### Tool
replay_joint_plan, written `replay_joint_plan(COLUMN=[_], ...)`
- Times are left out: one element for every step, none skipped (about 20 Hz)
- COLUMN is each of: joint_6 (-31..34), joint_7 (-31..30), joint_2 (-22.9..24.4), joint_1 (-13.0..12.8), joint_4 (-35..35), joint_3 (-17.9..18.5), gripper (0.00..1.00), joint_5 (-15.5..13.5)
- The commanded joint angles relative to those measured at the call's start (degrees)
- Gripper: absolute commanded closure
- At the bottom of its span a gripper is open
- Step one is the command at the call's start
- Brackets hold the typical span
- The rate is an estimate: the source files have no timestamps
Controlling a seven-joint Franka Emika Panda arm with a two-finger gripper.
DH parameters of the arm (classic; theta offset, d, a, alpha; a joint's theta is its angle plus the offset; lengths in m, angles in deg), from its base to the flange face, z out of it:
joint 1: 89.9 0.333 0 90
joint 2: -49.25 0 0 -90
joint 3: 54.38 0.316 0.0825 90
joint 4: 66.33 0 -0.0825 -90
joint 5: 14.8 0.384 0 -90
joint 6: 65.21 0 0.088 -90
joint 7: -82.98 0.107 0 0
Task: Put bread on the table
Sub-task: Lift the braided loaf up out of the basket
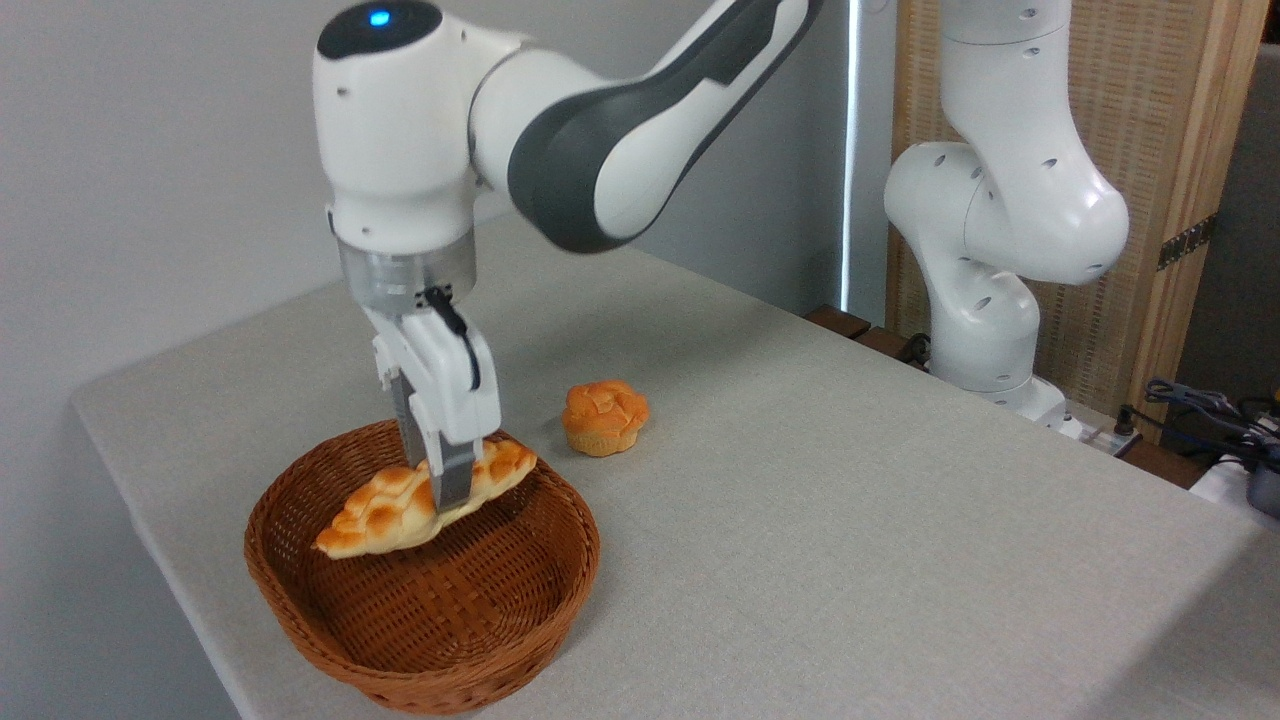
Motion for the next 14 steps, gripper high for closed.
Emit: replay_joint_plan(joint_6=[4.9,6.1,7.5,9.3,11.1,13.0,14.6,15.7,16.4,16.4,16.4,16.4,16.3,16.4], joint_7=[-0.3,-0.4,-0.3,-0.3,-0.3,-0.1,0.1,-0.1,-0.1,0.1,0.3,0.4,0.4,0.3], joint_2=[5.5,6.9,8.4,9.8,11.2,12.1,12.7,13.2,14.1,15.6,16.7,17.4,18.1,18.6], joint_1=[-0.1,-0.1,-0.1,-0.1,-0.1,-0.2,-0.2,-0.4,-0.6,-0.7,-1.0,-1.1,-1.6,-2.9], joint_4=[-0.1,-0.1,-0.1,-0.3,-0.4,-0.6,-0.7,-0.9,-1.9,-3.6,-5.3,-6.5,-7.8,-8.9], joint_3=[2.8,3.7,4.9,5.8,6.5,7.2,7.6,7.6,7.7,7.7,7.7,7.7,7.8,7.8], gripper=[0.54,0.54,0.54,0.52,0.52,0.52,0.52,0.52,0.52,0.52,0.52,0.52,0.52,0.52], joint_5=[-1.0,-1.0,-1.0,-0.9,-0.8,-0.7,-0.6,-0.5,-0.3,-0.3,-0.2,0.4,1.6,3.1])
